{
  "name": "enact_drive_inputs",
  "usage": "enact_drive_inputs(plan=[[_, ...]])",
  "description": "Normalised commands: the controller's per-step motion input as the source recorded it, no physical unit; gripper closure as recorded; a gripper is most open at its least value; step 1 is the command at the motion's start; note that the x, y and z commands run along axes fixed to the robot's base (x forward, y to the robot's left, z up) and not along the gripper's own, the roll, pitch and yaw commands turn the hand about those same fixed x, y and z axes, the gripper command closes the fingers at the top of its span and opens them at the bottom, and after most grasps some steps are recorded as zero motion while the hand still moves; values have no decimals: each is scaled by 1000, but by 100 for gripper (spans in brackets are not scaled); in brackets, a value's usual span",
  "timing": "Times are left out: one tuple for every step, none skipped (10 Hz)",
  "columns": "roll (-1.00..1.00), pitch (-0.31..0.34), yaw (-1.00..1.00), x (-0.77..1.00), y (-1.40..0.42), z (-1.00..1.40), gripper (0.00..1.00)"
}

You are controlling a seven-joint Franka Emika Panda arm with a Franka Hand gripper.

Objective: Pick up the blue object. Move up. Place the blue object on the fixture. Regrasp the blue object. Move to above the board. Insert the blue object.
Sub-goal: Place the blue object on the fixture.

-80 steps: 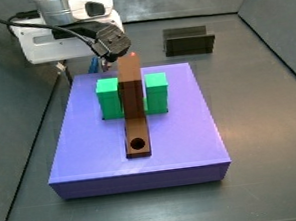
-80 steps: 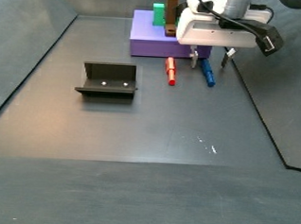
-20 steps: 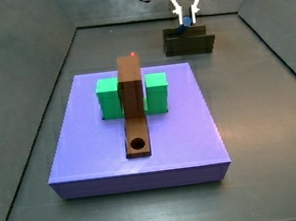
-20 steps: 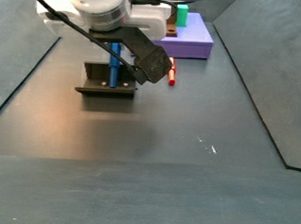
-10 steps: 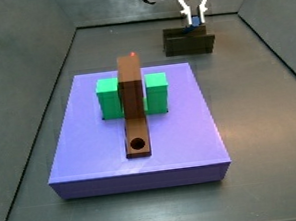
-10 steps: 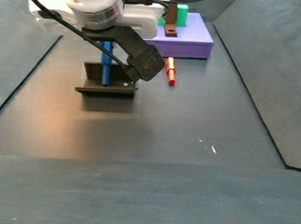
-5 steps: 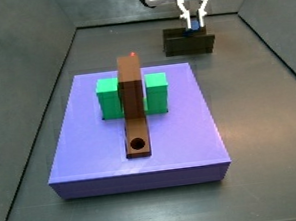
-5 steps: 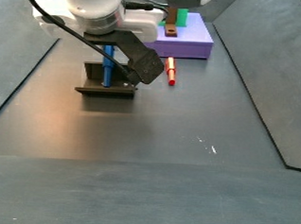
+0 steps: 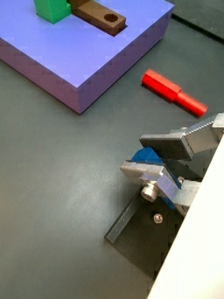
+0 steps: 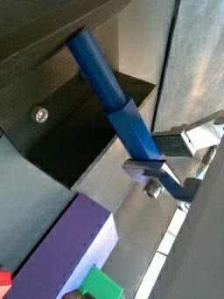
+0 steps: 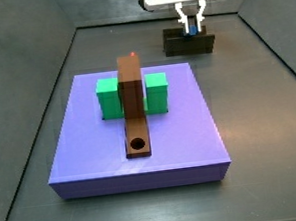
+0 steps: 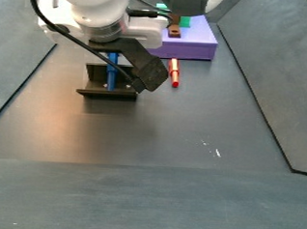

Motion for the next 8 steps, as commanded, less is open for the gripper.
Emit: enact_drive_inputs(plan=[[-29,0,0,0,0,0,100],[-420,0,0,111,23,226,100],[-437,0,0,140,40,194,100],[-506,0,0,140,40,231,100],[-534,0,0,114,37,226,100],[-443,0,0,83,31,66,100],[-337,-63,0,0,3,0,100],[-137,-57,0,0,0,-200,100]])
